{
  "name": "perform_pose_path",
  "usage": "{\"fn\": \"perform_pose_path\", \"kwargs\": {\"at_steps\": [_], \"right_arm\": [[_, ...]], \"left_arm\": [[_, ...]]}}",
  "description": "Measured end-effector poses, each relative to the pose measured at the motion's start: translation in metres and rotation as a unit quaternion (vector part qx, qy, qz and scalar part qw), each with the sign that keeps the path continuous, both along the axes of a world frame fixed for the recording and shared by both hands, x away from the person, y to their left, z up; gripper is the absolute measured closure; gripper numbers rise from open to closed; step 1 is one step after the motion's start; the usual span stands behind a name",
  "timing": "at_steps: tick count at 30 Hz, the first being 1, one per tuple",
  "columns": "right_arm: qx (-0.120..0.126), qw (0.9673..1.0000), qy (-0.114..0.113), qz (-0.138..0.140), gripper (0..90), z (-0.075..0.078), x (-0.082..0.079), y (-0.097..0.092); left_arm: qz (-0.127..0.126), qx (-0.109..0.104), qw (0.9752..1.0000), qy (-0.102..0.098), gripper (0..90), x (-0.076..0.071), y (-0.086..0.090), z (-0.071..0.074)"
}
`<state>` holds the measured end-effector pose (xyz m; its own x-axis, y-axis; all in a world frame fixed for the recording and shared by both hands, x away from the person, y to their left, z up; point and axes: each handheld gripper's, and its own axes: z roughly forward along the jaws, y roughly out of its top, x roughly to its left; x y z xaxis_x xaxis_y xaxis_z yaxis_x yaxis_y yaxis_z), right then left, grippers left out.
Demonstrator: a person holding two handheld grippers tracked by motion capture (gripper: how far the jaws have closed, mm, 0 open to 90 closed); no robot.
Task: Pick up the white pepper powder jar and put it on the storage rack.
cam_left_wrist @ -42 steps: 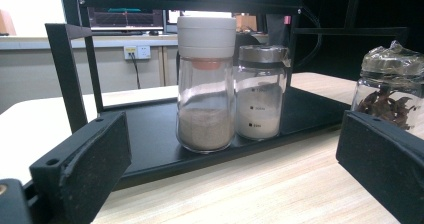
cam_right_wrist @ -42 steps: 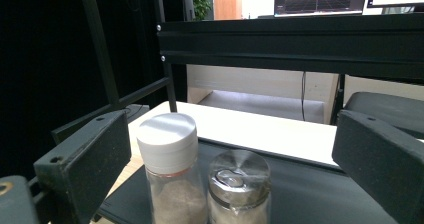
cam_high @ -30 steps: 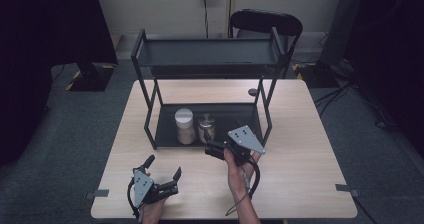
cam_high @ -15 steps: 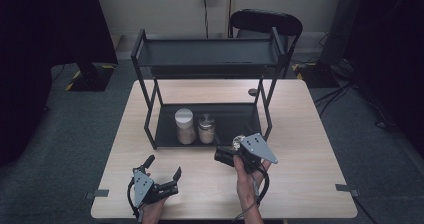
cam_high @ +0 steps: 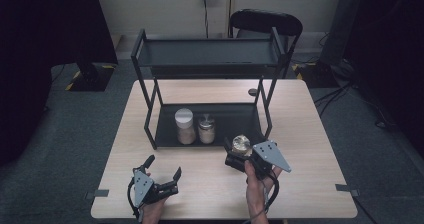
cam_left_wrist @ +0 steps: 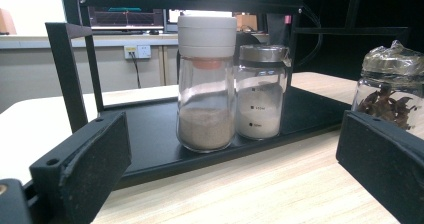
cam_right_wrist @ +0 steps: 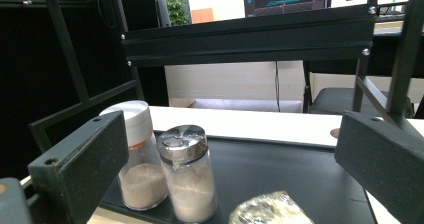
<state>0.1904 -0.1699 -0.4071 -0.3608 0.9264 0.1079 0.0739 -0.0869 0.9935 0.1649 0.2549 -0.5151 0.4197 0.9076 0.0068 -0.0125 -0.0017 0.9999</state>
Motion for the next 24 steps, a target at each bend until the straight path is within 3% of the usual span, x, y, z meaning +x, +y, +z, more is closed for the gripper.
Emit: {"fn": "perform_pose_path", "kwargs": {"at_steps": [21, 24], "right_arm": [[-0.02, 0.9993, -0.008, -0.032, 0.0, -0.027, -0.022, -0.015], [-0.014, 0.9992, -0.011, -0.037, 0.0, -0.031, -0.026, -0.018]], "left_arm": [[0.0, -0.002, 1.0, 0.0, 0.3, 0.0, 0.0, 0.0], [0.0, -0.002, 1.0, 0.0, 0.3, 0.0, 0.0, 0.0]]}}
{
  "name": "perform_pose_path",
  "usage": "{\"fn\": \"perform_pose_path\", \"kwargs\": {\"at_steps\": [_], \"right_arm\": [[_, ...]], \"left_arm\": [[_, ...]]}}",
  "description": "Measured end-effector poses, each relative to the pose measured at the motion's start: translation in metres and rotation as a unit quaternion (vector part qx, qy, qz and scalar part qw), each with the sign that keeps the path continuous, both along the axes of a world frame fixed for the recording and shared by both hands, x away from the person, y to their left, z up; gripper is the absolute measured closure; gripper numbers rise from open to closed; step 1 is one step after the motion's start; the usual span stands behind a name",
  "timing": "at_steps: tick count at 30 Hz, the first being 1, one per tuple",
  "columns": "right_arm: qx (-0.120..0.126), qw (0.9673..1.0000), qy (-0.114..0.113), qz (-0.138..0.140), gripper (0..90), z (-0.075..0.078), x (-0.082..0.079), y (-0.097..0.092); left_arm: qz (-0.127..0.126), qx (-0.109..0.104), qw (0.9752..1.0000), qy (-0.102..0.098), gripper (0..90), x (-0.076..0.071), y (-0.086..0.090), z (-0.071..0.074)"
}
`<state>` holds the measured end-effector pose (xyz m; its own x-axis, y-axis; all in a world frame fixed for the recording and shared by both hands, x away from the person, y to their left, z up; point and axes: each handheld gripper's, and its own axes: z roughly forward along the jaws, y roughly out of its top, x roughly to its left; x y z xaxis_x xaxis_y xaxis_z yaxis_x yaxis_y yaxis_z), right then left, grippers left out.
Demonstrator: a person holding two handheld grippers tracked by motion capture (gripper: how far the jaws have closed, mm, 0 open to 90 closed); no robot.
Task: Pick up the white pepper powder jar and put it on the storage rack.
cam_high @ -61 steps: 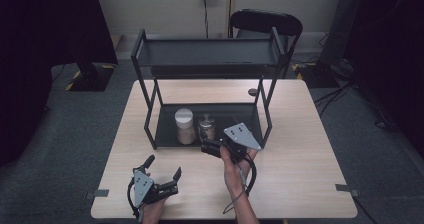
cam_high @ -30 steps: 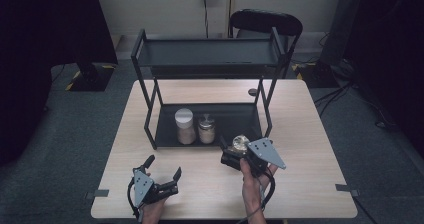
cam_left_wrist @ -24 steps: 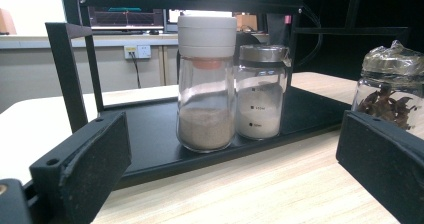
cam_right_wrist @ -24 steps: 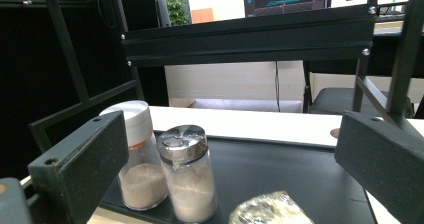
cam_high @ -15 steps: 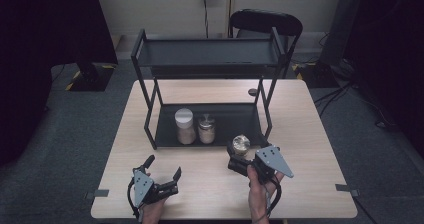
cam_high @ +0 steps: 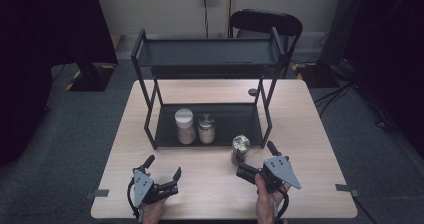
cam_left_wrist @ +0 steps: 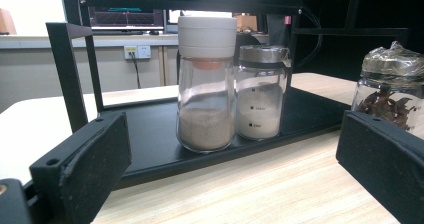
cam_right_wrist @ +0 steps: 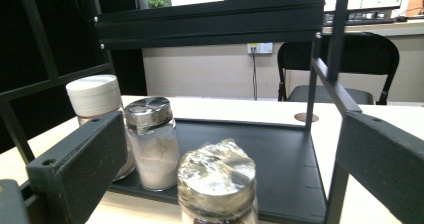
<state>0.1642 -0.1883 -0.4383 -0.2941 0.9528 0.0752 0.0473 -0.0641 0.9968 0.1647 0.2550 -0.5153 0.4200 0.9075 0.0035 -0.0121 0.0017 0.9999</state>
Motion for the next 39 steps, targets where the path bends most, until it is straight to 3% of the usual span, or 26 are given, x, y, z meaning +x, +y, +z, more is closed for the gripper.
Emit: {"fn": "perform_pose_path", "kwargs": {"at_steps": [7, 18, 33, 39], "right_arm": [[-0.006, 1.0, -0.004, -0.006, 0.0, -0.007, -0.005, -0.003], [0.001, 0.9997, -0.006, -0.023, 0.0, -0.032, -0.014, -0.003], [-0.015, 0.9996, -0.013, -0.019, 0.0, -0.055, -0.017, 0.006], [-0.008, 0.9997, -0.013, -0.017, 0.0, -0.063, -0.016, 0.005]], "left_arm": [[0.0, 0.0, 1.0, 0.0, 0.3, 0.0, 0.0, 0.0], [0.0, 0.0, 1.0, 0.0, 0.3, 0.0, 0.0, 0.0], [0.0, 0.0, 1.0, 0.0, 0.3, 0.0, 0.0, 0.0], [0.0, 0.0, 1.0, 0.0, 0.3, 0.0, 0.0, 0.0]]}}
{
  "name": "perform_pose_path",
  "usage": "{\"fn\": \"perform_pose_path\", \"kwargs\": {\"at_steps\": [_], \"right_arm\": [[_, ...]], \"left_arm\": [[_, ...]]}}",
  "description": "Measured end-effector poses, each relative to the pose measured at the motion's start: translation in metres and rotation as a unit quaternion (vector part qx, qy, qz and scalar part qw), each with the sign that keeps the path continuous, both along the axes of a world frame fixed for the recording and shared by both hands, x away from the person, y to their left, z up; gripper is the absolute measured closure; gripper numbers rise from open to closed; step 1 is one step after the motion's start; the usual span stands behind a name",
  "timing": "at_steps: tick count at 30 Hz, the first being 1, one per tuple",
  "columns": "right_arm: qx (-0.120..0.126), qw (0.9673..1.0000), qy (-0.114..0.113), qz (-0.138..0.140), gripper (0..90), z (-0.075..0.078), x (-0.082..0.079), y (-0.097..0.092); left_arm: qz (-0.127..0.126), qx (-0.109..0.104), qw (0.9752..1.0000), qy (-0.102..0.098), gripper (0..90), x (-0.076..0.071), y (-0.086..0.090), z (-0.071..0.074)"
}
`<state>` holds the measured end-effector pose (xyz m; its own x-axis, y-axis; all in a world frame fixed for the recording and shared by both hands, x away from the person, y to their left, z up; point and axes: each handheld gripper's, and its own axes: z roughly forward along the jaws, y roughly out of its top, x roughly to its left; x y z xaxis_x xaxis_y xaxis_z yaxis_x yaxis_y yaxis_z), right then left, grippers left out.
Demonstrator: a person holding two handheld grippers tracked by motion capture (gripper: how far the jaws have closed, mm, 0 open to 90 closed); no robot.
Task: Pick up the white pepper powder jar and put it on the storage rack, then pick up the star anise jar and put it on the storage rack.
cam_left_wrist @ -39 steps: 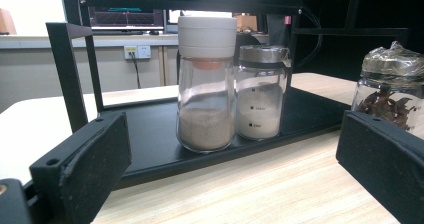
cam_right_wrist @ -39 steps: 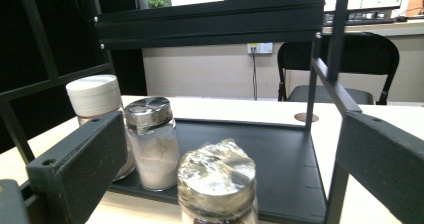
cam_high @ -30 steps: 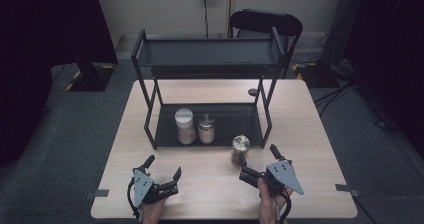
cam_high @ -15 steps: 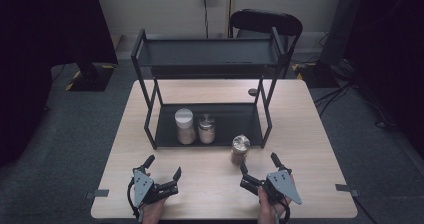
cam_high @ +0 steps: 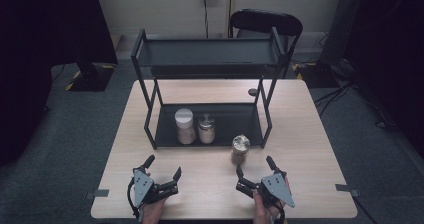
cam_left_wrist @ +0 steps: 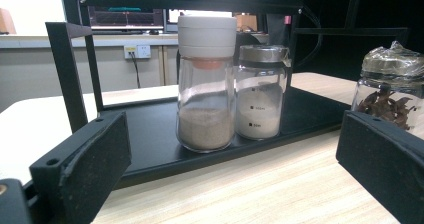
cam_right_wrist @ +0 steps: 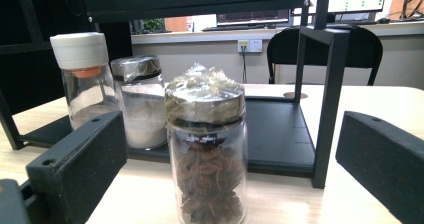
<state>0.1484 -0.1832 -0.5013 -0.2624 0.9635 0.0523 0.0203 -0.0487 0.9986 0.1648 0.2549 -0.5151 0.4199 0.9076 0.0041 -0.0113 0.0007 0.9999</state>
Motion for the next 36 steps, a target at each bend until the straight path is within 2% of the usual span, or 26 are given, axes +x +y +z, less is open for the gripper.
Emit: {"fn": "perform_pose_path", "kwargs": {"at_steps": [9, 21, 26, 28, 36], "right_arm": [[-0.003, 1.0, 0.008, -0.002, 0.0, -0.007, 0.002, 0.0], [-0.013, 0.9999, -0.004, -0.001, 0.0, -0.01, -0.001, 0.002], [-0.012, 0.9999, -0.002, 0.01, 0.0, -0.009, 0.001, -0.002], [-0.014, 0.9998, -0.008, 0.006, 0.0, -0.011, -0.001, -0.001], [-0.017, 0.9998, -0.011, 0.006, 0.0, -0.012, -0.001, 0.0]], "left_arm": [[0.0, 0.001, 1.0, 0.0, 0.3, 0.0, 0.0, 0.0], [0.001, 0.001, 1.0, 0.0, 0.3, 0.0, 0.0, 0.0], [0.001, 0.0, 1.0, 0.0, 0.3, 0.0, 0.0, 0.0], [0.0, 0.0, 1.0, 0.001, 0.3, 0.0, 0.0, 0.0], [0.001, 0.001, 1.0, 0.001, 0.3, 0.0, 0.0, 0.0]]}}
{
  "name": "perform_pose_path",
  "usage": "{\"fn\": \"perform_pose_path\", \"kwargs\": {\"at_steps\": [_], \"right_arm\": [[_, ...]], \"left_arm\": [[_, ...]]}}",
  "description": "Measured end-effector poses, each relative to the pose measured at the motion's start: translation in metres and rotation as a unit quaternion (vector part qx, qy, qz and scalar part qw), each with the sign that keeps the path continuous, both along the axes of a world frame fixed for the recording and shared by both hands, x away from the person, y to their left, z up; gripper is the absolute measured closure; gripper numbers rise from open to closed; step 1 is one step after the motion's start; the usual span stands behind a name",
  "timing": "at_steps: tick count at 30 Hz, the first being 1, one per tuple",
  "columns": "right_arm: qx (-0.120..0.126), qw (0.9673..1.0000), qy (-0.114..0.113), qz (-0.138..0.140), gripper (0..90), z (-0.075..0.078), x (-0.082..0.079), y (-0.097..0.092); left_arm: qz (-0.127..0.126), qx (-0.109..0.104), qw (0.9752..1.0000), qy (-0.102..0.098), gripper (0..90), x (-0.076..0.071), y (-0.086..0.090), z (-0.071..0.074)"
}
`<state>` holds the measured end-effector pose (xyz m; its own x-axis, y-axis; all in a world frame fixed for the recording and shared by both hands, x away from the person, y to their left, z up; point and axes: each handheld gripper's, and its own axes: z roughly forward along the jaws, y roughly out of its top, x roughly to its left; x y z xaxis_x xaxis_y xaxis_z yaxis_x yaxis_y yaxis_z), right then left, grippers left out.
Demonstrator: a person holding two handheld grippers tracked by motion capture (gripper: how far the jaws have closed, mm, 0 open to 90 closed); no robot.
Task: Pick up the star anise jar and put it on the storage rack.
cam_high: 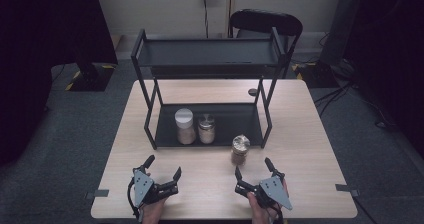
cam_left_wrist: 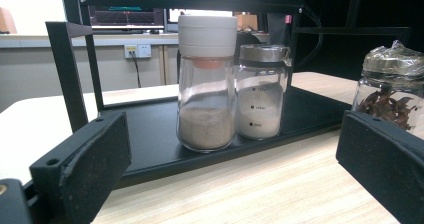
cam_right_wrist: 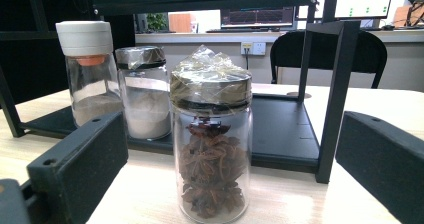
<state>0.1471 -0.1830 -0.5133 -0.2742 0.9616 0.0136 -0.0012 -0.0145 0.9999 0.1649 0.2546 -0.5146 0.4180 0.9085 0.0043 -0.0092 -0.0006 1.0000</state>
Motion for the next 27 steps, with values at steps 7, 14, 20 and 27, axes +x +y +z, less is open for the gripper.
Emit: {"fn": "perform_pose_path", "kwargs": {"at_steps": [7, 14, 20, 27], "right_arm": [[0.012, 0.9999, 0.012, -0.001, 0.9, 0.003, 0.001, -0.001], [0.025, 0.9995, 0.021, 0.001, 2.8, 0.006, 0.001, 0.0], [0.026, 0.9994, 0.022, 0.008, 3.5, 0.013, 0.0, -0.001], [0.027, 0.9993, 0.023, 0.012, 3.5, 0.02, 0.0, -0.003]], "left_arm": [[0.001, -0.001, 1.0, 0.0, 0.3, 0.0, 0.0, 0.0], [0.001, 0.0, 1.0, 0.001, 0.3, 0.0, 0.0, 0.0], [0.001, -0.001, 1.0, 0.001, 0.3, 0.0, 0.0, 0.0], [0.003, -0.001, 1.0, 0.002, 0.3, 0.0, -0.001, 0.0]]}}
